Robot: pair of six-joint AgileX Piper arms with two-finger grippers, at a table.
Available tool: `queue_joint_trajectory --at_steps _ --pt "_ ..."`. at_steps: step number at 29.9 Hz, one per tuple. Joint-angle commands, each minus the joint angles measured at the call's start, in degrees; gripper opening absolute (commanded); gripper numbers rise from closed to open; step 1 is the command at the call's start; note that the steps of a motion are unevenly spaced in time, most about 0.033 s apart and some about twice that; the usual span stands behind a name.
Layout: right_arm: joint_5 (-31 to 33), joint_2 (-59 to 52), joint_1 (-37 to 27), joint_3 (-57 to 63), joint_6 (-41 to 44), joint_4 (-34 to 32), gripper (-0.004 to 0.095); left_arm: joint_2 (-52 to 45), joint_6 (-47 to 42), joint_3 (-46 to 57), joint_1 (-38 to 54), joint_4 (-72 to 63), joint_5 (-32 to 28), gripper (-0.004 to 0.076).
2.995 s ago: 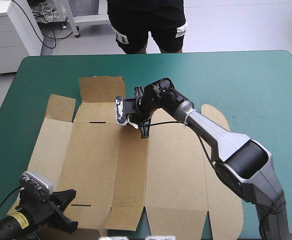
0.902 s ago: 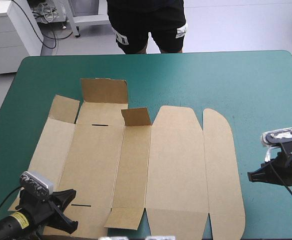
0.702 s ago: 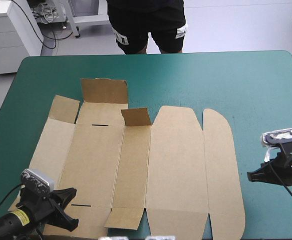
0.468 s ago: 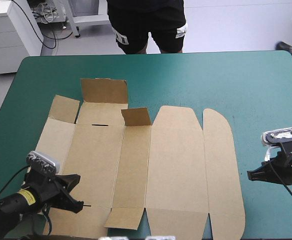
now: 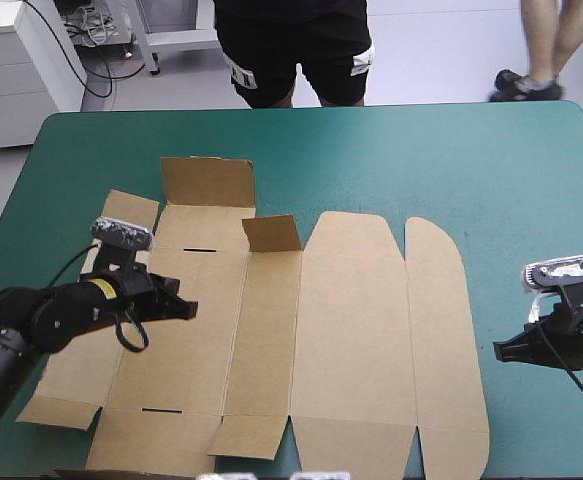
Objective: Fold the box
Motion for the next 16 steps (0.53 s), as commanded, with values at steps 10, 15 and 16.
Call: queue_joint_trajectory --at_steps 10,15,16 --pt "-1.3 -0.5 -0.3 -1.4 0.1 0.6 0.0087 9.3 22.8 -11.9 37.5 -25.4 6.2 -0.0008" --pt "-1.7 -0.5 -0.3 -1.4 0.1 0.6 0.0087 9.8 26.9 -11.9 51.0 -28.4 11.8 -0.0008" --pt "-1.7 -0.5 -0.3 -1.4 0.1 0.7 0.0087 9.8 26.9 -11.9 53.4 -28.4 11.7 -0.0008"
